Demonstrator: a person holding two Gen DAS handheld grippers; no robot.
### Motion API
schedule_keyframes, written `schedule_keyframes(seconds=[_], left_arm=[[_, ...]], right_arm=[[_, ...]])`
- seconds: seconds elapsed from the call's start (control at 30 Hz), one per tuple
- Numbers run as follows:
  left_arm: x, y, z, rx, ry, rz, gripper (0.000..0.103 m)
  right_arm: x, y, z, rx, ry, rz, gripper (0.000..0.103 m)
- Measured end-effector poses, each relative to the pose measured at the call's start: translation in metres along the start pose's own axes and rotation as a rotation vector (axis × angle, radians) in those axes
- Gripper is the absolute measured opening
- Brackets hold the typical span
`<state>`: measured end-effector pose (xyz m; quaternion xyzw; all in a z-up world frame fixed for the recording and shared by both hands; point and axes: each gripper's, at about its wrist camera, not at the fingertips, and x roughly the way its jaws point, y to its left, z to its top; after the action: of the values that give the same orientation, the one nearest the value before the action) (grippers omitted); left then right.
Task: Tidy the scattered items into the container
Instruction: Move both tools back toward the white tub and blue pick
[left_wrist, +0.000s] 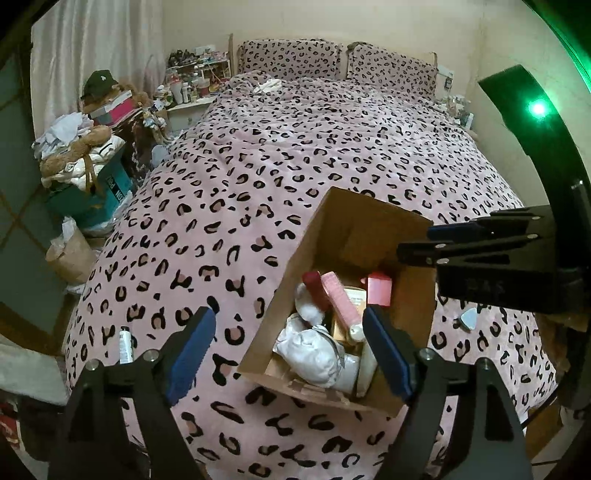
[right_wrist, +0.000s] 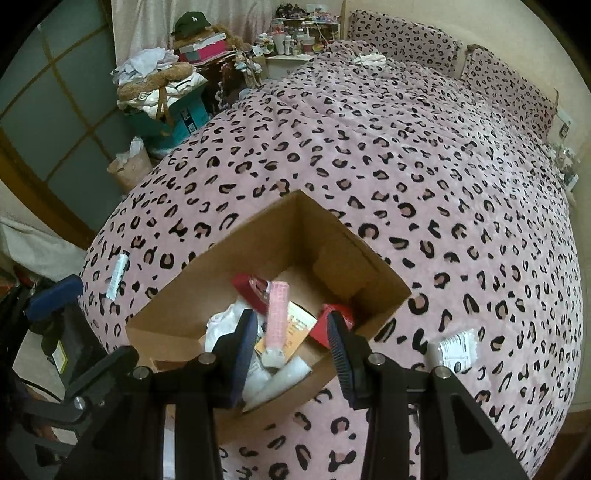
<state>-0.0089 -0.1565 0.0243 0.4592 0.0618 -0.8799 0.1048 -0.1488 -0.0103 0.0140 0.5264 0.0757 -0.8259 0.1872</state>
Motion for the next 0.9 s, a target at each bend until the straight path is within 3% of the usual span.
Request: schedule_keyframes(seconds=[0.17,0.4,0.67,0.9], left_arm=[[0.0,-0.01,-0.002,0.021,0.011,-0.002,0.083],[-0.001,-0.045,-0.002,0.075,0.014,-0.037,0.083],[0.015,-0.126,-0.007,0.207,0.046,-0.121,0.083],[0.06,-0.21,-0.024,0.289,0.117,-0.266,0.084]], right_arm=[[-0.009,-0.018,-0.014,0.029,-0.007,-0.008,0.04],[-0.025,-0.079,-0.044,0.135,-0.005,-0.066,0.04],[-0.032,-0.161,-0.083,0.286,0.018,-0.124,0.04],[-0.018,-0.216,-0.116,0.39,0.055,-0.124,0.04]])
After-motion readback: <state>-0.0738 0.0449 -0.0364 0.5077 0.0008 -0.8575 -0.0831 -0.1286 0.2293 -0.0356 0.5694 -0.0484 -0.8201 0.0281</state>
